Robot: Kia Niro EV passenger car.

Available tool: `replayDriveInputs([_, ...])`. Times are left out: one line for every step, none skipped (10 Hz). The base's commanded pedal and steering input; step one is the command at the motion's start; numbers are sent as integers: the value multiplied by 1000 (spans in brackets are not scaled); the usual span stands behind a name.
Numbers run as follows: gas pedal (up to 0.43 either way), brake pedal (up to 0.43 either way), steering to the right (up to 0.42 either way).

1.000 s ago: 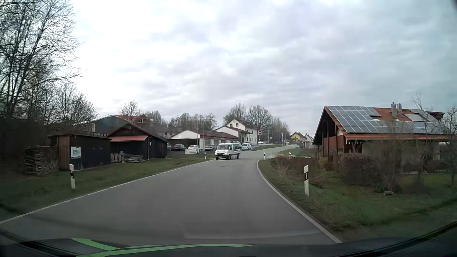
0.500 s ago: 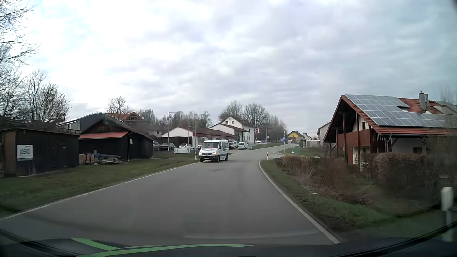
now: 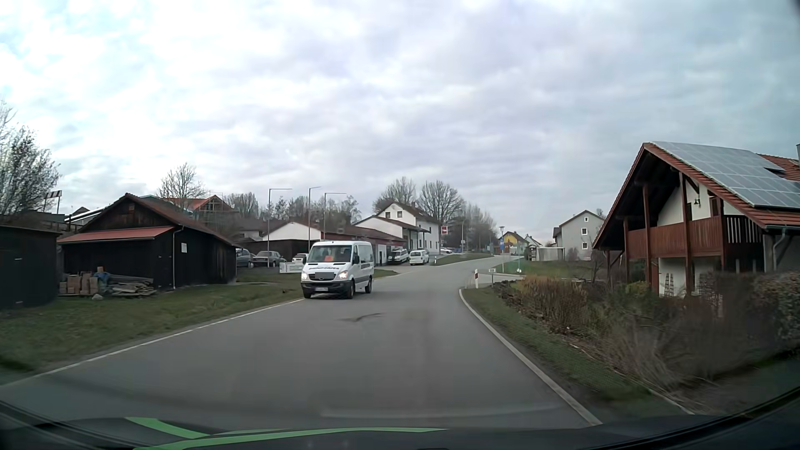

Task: Follow the waypoints while adhering to traffic rules and regulations

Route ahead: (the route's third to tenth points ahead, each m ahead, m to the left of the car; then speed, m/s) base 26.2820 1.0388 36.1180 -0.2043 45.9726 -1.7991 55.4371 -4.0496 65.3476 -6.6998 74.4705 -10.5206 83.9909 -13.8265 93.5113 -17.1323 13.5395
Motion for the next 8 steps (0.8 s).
replayDriveInputs([67,0,12])
replayDriveInputs([67,0,13])
replayDriveInputs([67,0,13])
replayDriveInputs([67,0,14])
replayDriveInputs([67,0,15])
replayDriveInputs([67,0,17])
replayDriveInputs([79,0,17])
replayDriveInputs([98,0,18])
